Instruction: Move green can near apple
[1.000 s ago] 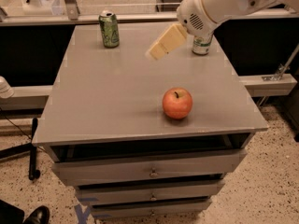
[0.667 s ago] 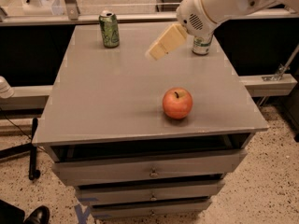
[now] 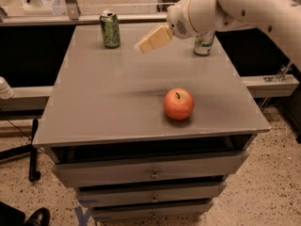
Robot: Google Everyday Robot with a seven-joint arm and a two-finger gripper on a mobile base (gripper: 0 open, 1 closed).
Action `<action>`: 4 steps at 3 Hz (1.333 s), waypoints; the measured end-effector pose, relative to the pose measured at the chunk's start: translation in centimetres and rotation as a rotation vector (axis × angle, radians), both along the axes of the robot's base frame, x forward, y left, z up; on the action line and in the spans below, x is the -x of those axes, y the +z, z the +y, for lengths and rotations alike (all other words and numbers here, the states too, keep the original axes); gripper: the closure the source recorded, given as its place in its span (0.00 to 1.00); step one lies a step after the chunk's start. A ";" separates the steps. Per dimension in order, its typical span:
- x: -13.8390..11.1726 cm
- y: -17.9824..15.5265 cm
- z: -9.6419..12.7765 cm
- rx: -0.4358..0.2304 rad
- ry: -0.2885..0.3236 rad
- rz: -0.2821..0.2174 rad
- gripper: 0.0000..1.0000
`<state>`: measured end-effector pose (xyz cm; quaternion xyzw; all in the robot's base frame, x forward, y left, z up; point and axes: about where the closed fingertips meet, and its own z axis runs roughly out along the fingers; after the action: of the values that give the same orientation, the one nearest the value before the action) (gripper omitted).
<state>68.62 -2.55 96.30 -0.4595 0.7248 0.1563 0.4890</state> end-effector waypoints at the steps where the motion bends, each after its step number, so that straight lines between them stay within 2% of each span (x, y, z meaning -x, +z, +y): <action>1: -5.2 -1.7 1.7 -0.076 0.031 -0.041 0.00; 2: -9.6 -2.6 3.7 -0.129 0.069 -0.066 0.00; 3: -12.5 -3.5 6.1 -0.176 0.096 -0.067 0.00; 4: -13.8 -3.8 8.7 -0.222 0.107 -0.057 0.00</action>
Offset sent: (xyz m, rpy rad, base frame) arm 0.1521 0.0587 -0.0310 0.1961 -0.1051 0.1139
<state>82.41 6.11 92.51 -0.4449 0.6634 0.2483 0.5480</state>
